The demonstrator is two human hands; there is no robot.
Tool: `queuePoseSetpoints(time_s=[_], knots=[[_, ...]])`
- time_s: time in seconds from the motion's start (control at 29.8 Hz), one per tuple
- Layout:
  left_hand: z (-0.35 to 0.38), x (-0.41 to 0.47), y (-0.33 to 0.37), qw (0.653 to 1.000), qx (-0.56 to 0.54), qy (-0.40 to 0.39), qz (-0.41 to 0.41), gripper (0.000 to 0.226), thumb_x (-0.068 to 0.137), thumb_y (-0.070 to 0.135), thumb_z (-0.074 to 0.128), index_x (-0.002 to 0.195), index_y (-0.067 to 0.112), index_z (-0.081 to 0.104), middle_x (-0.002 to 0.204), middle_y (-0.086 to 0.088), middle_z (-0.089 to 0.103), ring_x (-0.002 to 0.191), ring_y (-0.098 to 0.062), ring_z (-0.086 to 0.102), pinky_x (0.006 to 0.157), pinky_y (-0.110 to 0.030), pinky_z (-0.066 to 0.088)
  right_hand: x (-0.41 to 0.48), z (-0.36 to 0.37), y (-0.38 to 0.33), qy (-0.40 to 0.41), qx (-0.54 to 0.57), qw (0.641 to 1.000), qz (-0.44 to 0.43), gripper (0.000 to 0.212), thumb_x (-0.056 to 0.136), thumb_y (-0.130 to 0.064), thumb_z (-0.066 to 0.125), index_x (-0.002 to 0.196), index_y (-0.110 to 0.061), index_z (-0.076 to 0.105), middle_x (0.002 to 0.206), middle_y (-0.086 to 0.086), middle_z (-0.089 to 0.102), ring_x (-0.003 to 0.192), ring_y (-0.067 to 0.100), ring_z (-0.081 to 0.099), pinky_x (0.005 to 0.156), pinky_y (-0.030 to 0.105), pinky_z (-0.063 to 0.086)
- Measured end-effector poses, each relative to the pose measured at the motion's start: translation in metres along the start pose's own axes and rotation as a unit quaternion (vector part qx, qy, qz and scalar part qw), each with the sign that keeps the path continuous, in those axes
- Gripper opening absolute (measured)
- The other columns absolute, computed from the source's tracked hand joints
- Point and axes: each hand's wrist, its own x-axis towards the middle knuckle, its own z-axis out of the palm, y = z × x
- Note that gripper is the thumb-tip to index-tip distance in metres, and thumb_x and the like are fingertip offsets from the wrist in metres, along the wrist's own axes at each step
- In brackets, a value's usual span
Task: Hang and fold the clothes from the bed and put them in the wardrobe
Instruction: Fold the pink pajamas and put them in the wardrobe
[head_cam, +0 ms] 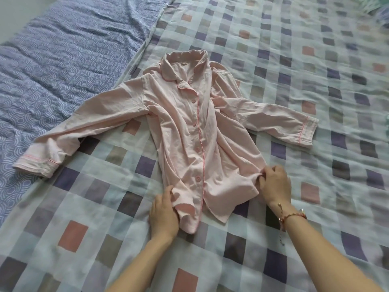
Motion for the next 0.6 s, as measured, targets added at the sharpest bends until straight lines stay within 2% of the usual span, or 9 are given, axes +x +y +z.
queuePoseSetpoints(time_s=[0.1,0.2,0.3,0.37,0.4,0.47,0.5,0.54,0.6], knots=[[-0.009,0.004,0.004,0.995,-0.094,0.013,-0.016,0.043,0.093,0.003,0.040,0.132,0.018,0.046,0.119,-0.012,0.061,0.105,-0.031,0.056,0.074,-0.029,0.037,0.011,-0.011,-0.002,-0.001,0.101,0.993,0.055,0.019,0.094,-0.009,0.040,0.097,0.001,0.056,0.102,0.021,0.055,0.089,0.035,0.051,0.073,0.038,0.039],[-0.031,-0.002,-0.005,0.988,-0.134,0.069,-0.018,0.032,0.099,0.017,0.037,0.129,0.014,0.050,0.111,-0.014,0.065,0.096,-0.033,0.059,0.071,-0.033,0.040,0.000,-0.026,0.005,0.024,0.190,0.973,0.131,0.019,0.095,-0.004,0.034,0.101,0.003,0.050,0.096,0.019,0.054,0.084,0.031,0.047,0.070,0.036,0.034],[-0.059,-0.015,-0.029,0.981,-0.149,0.118,-0.027,0.029,0.099,0.019,0.038,0.121,0.010,0.054,0.102,-0.010,0.064,0.083,-0.025,0.056,0.069,-0.035,0.041,-0.021,-0.047,0.016,0.029,0.226,0.960,0.166,0.016,0.094,0.000,0.033,0.095,0.001,0.049,0.082,0.011,0.050,0.080,0.027,0.042,0.067,0.033,0.028],[-0.068,-0.025,-0.050,0.987,-0.124,0.092,-0.054,0.028,0.098,0.026,0.040,0.118,0.013,0.055,0.098,-0.008,0.064,0.083,-0.030,0.060,0.069,-0.038,0.045,-0.039,-0.053,0.023,0.015,0.200,0.966,0.164,0.015,0.093,0.000,0.034,0.086,-0.003,0.047,0.070,0.004,0.044,0.074,0.028,0.042,0.064,0.034,0.029],[-0.068,-0.029,-0.058,0.989,-0.102,0.053,-0.089,0.031,0.096,0.031,0.039,0.117,0.015,0.055,0.098,-0.008,0.065,0.087,-0.032,0.061,0.071,-0.038,0.045,-0.048,-0.051,0.027,-0.005,0.170,0.972,0.161,0.015,0.092,-0.001,0.036,0.083,-0.005,0.047,0.070,0.005,0.044,0.071,0.029,0.043,0.063,0.034,0.030],[-0.067,-0.034,-0.066,0.985,-0.062,-0.013,-0.163,0.033,0.091,0.029,0.044,0.116,0.011,0.056,0.108,-0.011,0.065,0.099,-0.033,0.059,0.078,-0.037,0.044,-0.062,-0.042,0.029,-0.102,0.080,0.980,0.149,0.012,0.087,-0.002,0.044,0.081,-0.009,0.051,0.078,0.014,0.055,0.071,0.029,0.046,0.063,0.035,0.035],[-0.067,-0.035,-0.066,0.982,-0.053,-0.007,-0.183,0.030,0.088,0.018,0.048,0.114,0.007,0.058,0.113,-0.014,0.062,0.104,-0.034,0.056,0.084,-0.038,0.044,-0.068,-0.038,0.027,-0.149,0.035,0.979,0.136,0.011,0.083,0.000,0.048,0.082,-0.009,0.054,0.087,0.018,0.059,0.074,0.031,0.049,0.065,0.036,0.039],[-0.066,-0.034,-0.061,0.979,-0.049,0.026,-0.194,0.029,0.086,0.005,0.049,0.114,0.004,0.059,0.116,-0.017,0.059,0.107,-0.034,0.053,0.090,-0.040,0.042,-0.073,-0.034,0.024,-0.162,0.005,0.979,0.120,0.012,0.080,0.001,0.051,0.085,-0.007,0.057,0.094,0.020,0.060,0.080,0.032,0.053,0.069,0.037,0.043],[-0.066,-0.025,-0.041,0.978,-0.065,0.113,-0.164,0.032,0.083,-0.009,0.047,0.110,0.001,0.061,0.114,-0.017,0.055,0.107,-0.033,0.049,0.094,-0.040,0.037,-0.074,-0.028,0.010,-0.108,0.008,0.990,0.086,0.022,0.077,0.004,0.055,0.096,-0.003,0.063,0.101,0.019,0.060,0.091,0.034,0.053,0.077,0.038,0.043]])
